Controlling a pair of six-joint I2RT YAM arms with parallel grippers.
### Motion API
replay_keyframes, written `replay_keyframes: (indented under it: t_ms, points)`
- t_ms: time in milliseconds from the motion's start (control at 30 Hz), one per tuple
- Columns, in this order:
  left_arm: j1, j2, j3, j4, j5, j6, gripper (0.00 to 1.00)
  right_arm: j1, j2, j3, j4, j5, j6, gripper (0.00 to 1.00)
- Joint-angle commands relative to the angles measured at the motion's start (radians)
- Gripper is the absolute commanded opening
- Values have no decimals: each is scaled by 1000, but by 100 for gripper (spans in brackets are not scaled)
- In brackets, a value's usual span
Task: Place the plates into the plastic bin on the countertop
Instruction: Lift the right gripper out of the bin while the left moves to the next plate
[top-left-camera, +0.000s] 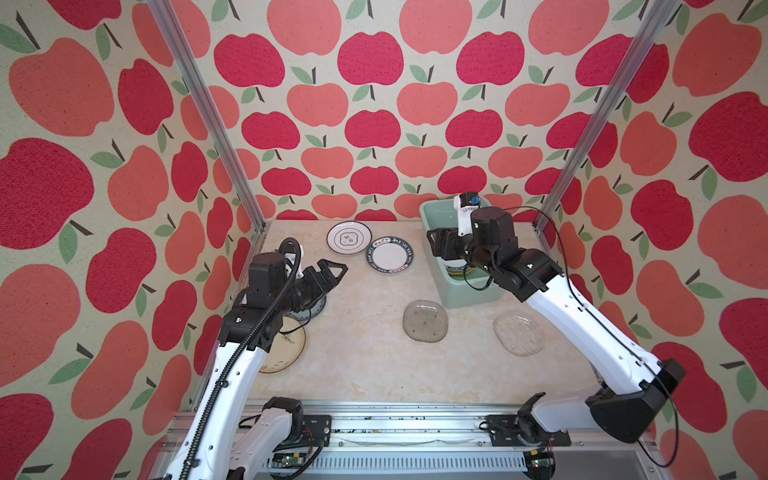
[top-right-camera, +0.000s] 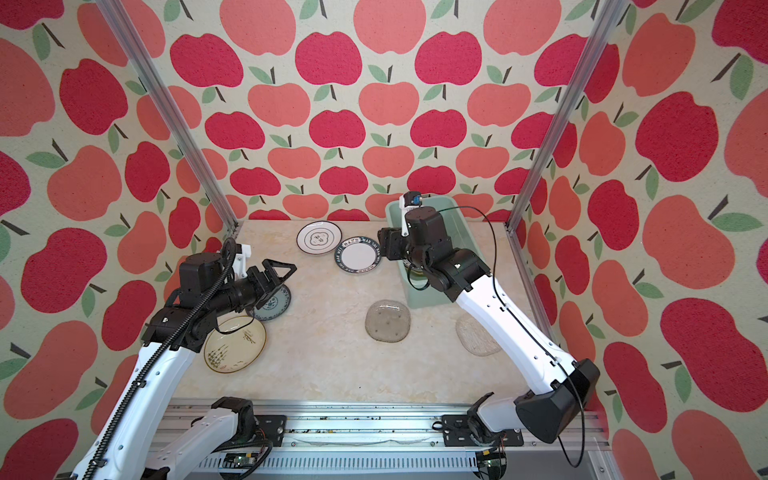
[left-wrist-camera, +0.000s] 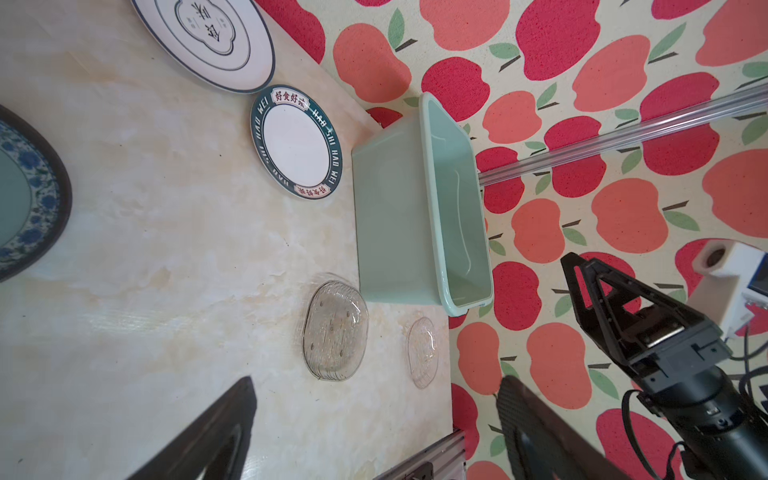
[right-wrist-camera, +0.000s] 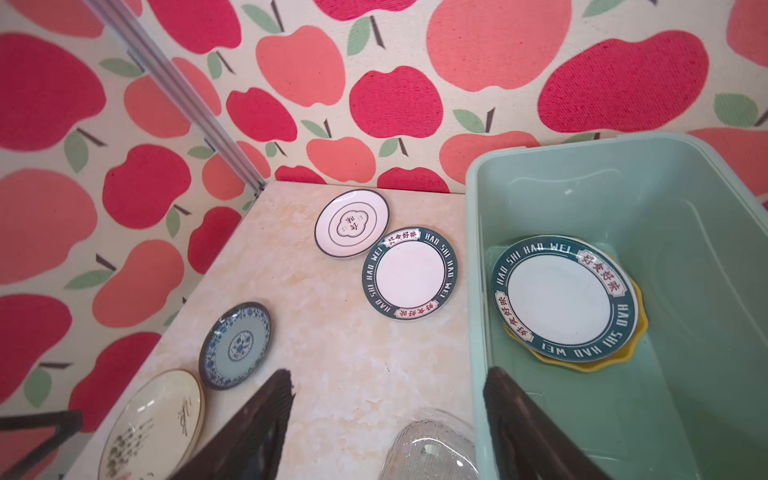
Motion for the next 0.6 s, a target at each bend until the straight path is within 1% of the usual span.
replay_keyframes:
  t_ms: [0, 100, 200, 367, 467, 567]
  points:
    - [16, 28, -37, 44, 52, -96, 92, 74, 31, 48, 42, -20, -328, 76]
    - [27, 71, -52, 38, 81, -95, 92, 137, 53, 51, 56, -7, -481, 75]
    - [26, 111, -67, 49, 102, -85, 92, 180, 60, 37, 77, 22, -589, 75]
    - [26, 200, -104, 139, 129, -101, 91, 209, 101, 78, -19, 92, -657, 74]
    - [25, 263, -108, 193, 133, -111, 91, 220, 110, 84, -71, 92, -706, 74]
    - [22, 333, -102, 241, 126, -116, 90, 250, 120, 73, -117, 87, -799, 74]
